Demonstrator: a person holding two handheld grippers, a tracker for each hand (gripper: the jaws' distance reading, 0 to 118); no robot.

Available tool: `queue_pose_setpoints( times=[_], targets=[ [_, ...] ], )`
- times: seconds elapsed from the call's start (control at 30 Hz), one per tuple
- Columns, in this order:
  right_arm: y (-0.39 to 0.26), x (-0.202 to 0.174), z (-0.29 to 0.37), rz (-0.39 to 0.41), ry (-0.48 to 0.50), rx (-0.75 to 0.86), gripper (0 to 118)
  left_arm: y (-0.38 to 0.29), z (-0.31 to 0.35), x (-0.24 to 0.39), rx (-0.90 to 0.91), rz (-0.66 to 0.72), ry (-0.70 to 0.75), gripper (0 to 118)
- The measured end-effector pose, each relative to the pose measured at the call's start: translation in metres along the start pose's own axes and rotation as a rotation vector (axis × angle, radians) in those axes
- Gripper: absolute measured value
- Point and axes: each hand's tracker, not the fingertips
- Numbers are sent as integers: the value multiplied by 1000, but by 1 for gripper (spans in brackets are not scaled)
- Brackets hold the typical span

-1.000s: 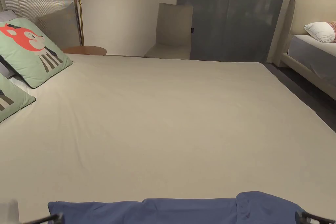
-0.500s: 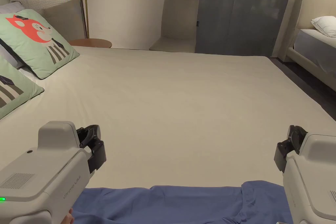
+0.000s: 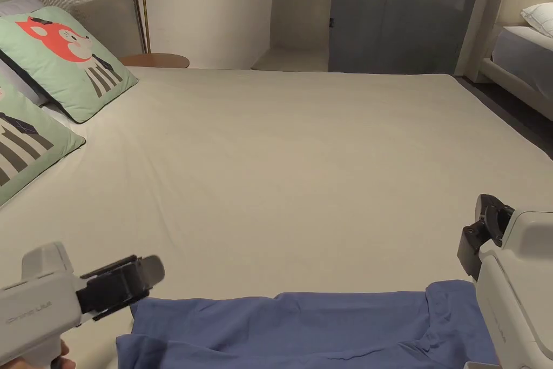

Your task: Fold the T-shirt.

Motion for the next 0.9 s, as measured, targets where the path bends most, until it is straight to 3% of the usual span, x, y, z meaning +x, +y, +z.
queue_pose_setpoints(
  times=[0.2, 0.33, 0.53, 0.57, 0.6, 0.67, 0.7, 0.77, 0.9],
  targets=[
    [-10, -9, 4, 16, 10, -56, 0, -14, -16, -65, -106, 245, -89, 105],
    [-13, -14, 5, 33, 15, -82, 0, -24, -45, -85, -181, 360, -123, 105],
    [-10, -18, 4, 44, 18, -89, 0, -28, -70, -63, -226, 350, -187, 101],
    [-8, -19, 3, 42, 20, -89, 0, -30, -74, -60, -236, 350, -197, 90],
    [-7, -20, 2, 40, 21, -88, 0, -33, -80, -57, -254, 357, -181, 70],
    [-6, -23, 2, 41, 26, -86, 0, -36, -92, -68, -261, 300, -41, 19],
    [-5, -23, 2, 39, 30, -85, 0, -36, -91, -71, -255, 257, -12, 9],
    [-4, -25, 1, 40, 37, -83, 0, -30, -81, -81, -257, 372, -125, 9],
    [-4, -27, -2, 39, 42, -85, 0, -14, -45, -104, -183, 409, -98, 6]
  ],
)
